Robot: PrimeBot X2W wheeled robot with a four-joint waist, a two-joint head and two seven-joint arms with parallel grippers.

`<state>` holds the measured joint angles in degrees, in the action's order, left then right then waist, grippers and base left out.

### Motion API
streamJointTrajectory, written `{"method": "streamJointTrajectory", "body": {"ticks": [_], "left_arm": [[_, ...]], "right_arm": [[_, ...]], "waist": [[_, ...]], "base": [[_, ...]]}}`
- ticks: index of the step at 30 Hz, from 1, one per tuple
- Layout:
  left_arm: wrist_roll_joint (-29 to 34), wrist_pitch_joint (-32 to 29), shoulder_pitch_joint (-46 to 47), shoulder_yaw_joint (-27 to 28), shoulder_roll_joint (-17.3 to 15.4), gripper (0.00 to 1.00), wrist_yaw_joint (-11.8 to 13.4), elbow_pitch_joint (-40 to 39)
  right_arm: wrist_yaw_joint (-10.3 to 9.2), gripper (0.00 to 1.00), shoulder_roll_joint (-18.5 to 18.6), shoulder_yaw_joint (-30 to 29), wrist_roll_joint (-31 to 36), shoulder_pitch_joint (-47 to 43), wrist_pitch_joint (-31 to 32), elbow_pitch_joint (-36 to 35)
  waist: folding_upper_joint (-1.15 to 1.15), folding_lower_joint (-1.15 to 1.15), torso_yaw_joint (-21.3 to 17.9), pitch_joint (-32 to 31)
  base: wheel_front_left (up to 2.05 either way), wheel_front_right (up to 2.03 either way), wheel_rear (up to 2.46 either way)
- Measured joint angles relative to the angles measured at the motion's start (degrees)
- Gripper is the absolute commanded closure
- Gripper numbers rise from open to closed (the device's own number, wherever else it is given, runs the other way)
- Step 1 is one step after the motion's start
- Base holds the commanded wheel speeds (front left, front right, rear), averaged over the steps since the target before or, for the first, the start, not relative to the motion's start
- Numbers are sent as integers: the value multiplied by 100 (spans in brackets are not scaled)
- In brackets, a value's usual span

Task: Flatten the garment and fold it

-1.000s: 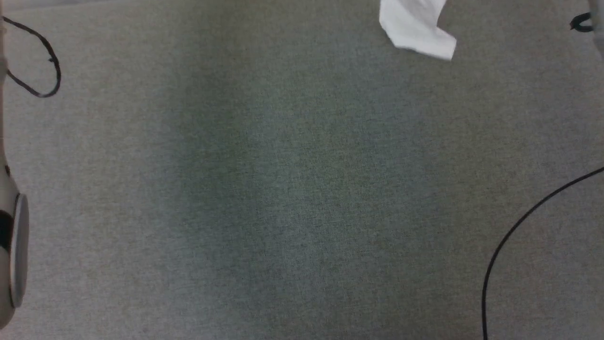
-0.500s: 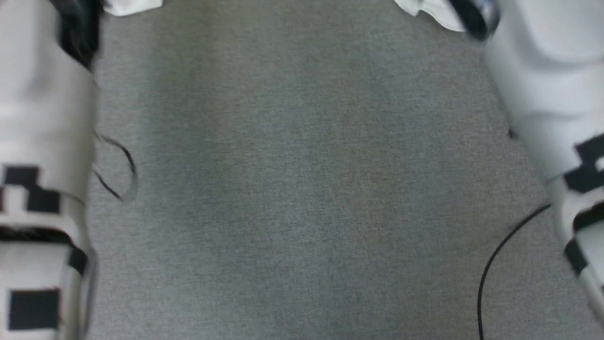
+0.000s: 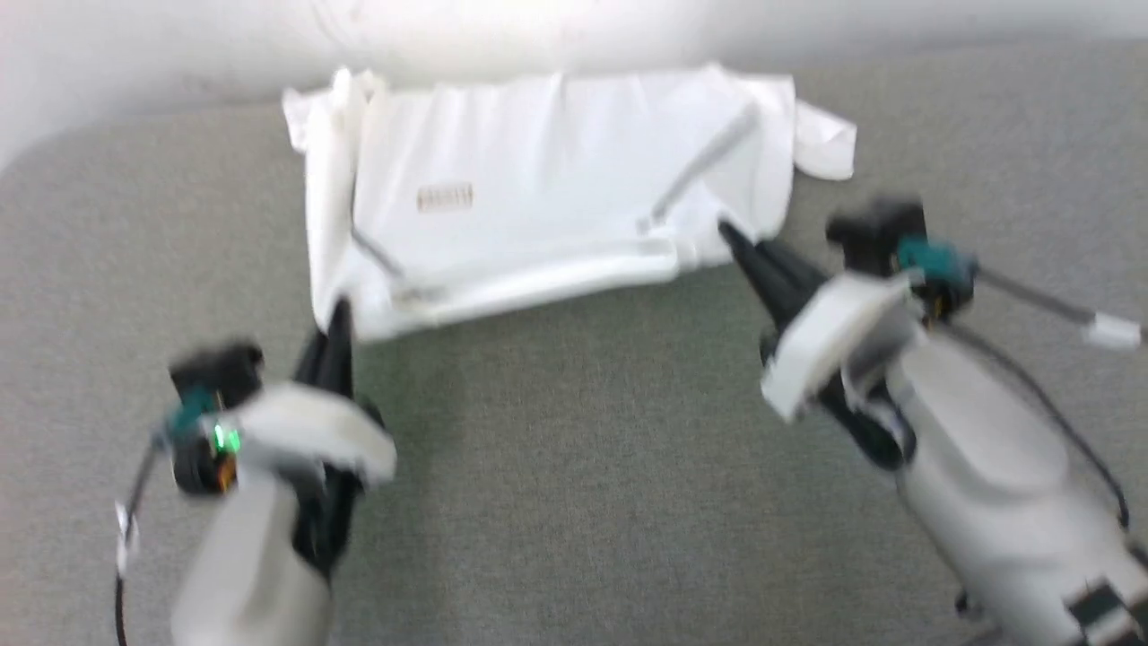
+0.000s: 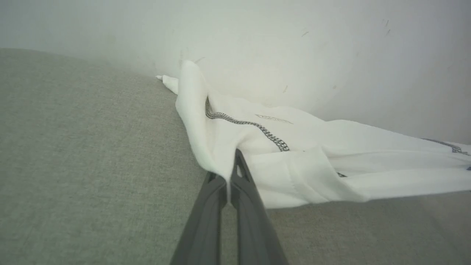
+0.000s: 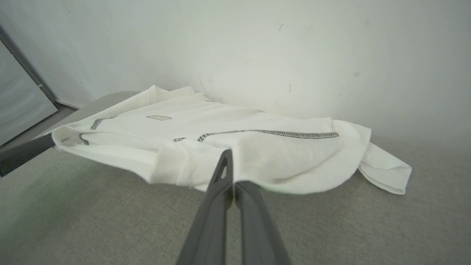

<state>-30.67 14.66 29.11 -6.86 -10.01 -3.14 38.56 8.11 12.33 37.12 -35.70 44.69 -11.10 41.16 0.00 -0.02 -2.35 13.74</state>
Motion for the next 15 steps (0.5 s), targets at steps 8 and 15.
{"method": "streamJointTrajectory", "body": {"ticks": [8, 15], "left_arm": [[5, -490, -2507, -31, 97, 100, 749, -2401], [207, -1484, -4225, -277, -29, 100, 1394, -4375]], "right_arm": [[4, 100, 371, -626, 135, -2103, 349, -1719], [52, 100, 260, -1828, 728, -4176, 1359, -3301]], "waist": [[0, -1, -28, -855], [0, 0, -37, -1428]], "base": [[0, 0, 0], [0, 0, 0]]}}
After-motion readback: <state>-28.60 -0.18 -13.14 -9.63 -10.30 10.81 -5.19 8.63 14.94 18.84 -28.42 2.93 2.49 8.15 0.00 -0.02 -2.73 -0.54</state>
